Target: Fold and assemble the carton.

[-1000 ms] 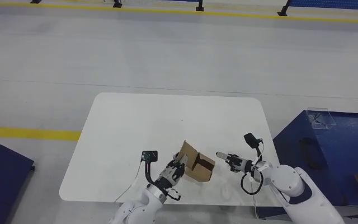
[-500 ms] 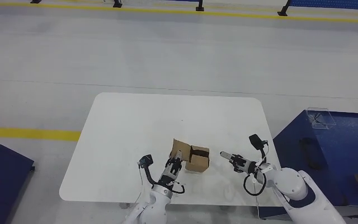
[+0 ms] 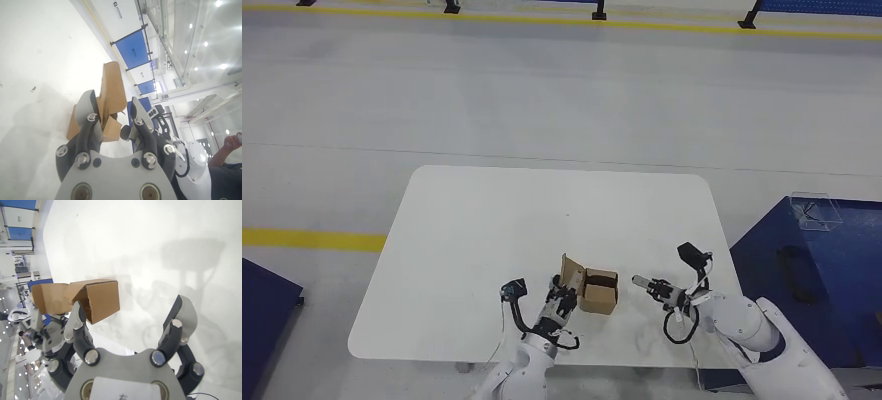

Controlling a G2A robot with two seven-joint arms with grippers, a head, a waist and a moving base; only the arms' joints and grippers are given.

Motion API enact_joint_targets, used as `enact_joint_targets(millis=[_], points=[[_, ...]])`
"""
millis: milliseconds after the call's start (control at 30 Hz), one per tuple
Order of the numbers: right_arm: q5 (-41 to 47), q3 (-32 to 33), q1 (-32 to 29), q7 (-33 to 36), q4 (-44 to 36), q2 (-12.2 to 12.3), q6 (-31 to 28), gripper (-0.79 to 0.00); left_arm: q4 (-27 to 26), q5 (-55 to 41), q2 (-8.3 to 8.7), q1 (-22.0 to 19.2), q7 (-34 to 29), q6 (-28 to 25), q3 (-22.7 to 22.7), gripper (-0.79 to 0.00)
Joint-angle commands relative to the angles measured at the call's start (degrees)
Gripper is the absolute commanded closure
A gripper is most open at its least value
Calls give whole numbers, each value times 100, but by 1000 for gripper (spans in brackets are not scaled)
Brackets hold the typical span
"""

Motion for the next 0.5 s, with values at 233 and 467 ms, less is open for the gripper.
enact_joint_targets(millis=[233, 467], points=[[-581, -811, 580, -170, 371, -197, 476, -785, -280, 693, 66, -45, -858, -214, -39, -785], [-739, -1051, 705, -189, 453, -284, 384, -785, -265, 1034, 6, -237, -1091, -223, 189, -785]])
